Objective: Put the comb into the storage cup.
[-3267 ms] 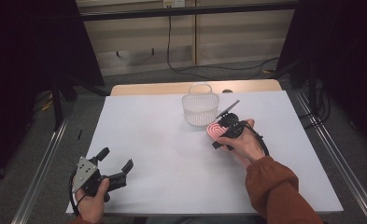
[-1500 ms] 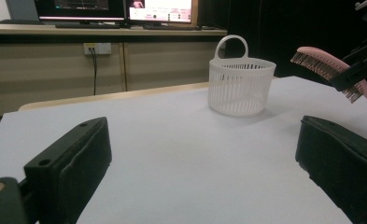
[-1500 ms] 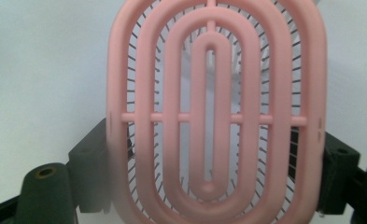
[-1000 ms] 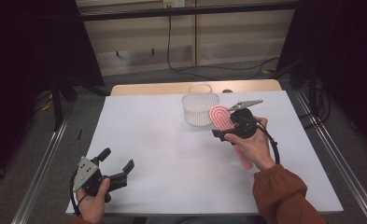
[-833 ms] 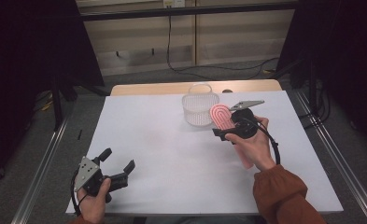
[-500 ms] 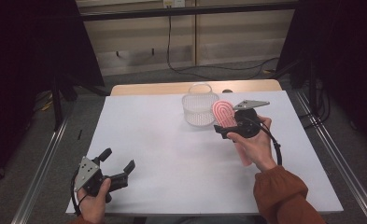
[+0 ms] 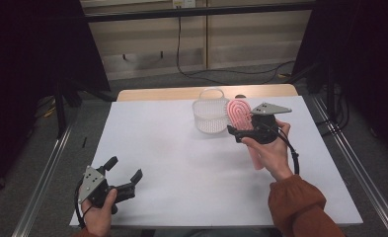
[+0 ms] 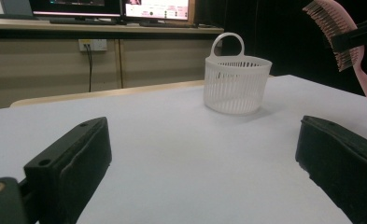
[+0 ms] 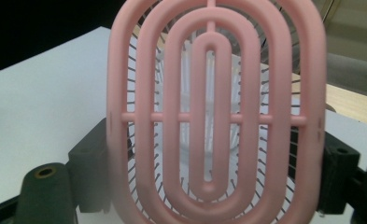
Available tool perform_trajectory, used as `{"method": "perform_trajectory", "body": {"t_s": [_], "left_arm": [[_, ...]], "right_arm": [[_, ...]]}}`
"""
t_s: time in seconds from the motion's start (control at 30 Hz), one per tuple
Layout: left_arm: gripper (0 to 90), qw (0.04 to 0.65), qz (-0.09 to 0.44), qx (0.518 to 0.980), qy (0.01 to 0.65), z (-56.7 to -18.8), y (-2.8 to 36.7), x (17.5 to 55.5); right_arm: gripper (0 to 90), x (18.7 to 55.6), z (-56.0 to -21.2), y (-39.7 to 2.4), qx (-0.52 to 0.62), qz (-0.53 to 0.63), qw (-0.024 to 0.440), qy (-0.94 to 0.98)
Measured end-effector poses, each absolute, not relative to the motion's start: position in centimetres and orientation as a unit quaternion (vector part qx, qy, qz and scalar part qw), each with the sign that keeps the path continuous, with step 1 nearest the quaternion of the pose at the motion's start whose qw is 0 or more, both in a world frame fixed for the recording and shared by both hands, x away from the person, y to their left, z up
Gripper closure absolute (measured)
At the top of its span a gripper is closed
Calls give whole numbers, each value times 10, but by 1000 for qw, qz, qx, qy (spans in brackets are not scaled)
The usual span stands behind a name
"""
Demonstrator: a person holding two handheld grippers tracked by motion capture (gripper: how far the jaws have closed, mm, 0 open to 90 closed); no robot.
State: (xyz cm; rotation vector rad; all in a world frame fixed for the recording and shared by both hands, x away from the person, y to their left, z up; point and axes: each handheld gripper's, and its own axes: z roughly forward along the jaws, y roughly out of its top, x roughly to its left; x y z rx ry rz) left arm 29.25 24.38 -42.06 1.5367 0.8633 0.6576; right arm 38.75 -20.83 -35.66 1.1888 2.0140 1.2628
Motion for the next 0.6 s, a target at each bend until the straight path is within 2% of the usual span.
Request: {"method": "perform_trajectory", "body": {"t_s": [0.6], "left_arm": [[35,592,285,655,372,-420,245,293]], "right_arm": [[192,394,-342,-201,405,517,262,707]]}}
